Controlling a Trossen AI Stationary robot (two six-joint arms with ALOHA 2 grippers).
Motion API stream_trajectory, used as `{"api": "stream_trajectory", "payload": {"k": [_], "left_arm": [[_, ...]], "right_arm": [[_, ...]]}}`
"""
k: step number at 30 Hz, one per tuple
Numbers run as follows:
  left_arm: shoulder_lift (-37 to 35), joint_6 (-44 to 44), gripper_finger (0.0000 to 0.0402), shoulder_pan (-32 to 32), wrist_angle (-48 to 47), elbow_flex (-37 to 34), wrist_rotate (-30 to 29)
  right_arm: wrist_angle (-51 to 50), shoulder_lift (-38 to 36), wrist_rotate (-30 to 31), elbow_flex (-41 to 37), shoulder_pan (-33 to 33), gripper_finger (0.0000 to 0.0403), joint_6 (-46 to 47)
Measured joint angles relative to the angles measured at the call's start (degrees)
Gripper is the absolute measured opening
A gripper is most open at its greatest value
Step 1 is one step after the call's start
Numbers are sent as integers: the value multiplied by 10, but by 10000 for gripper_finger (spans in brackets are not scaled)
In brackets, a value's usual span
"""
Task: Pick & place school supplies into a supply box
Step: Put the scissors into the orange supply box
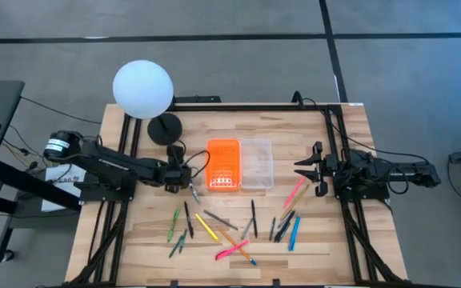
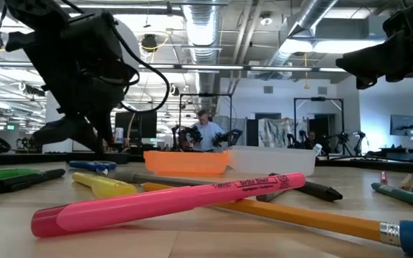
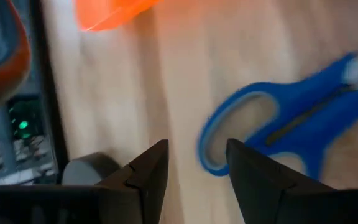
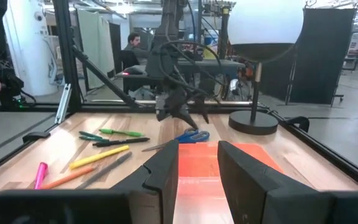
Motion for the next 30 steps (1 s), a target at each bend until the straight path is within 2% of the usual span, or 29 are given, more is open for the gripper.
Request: {"api": "stream_trajectory", "payload": {"k": [4,8,11,17,24,27,30], "left_arm": [[3,-5,157,23,2,0,5],[28,-2,157,34,5,-4,53],[51,-5,157,33,6,-2,55],[60,-63,157,-3,-30,8,47],[51,-147,157,-47,-174,61,123],[52,-173,157,-59,-188,76,165],[52,-190,157,-71,-188,80,173]], "right_arm": [[2,0,0,0,0,107,0],[6,0,0,0,0,107,1],[9,0,0,0,0,107,1],[9,0,0,0,0,107,1],[9,0,0,0,0,107,1],[9,0,0,0,0,107,1],[10,0,0,0,0,107,1]]}}
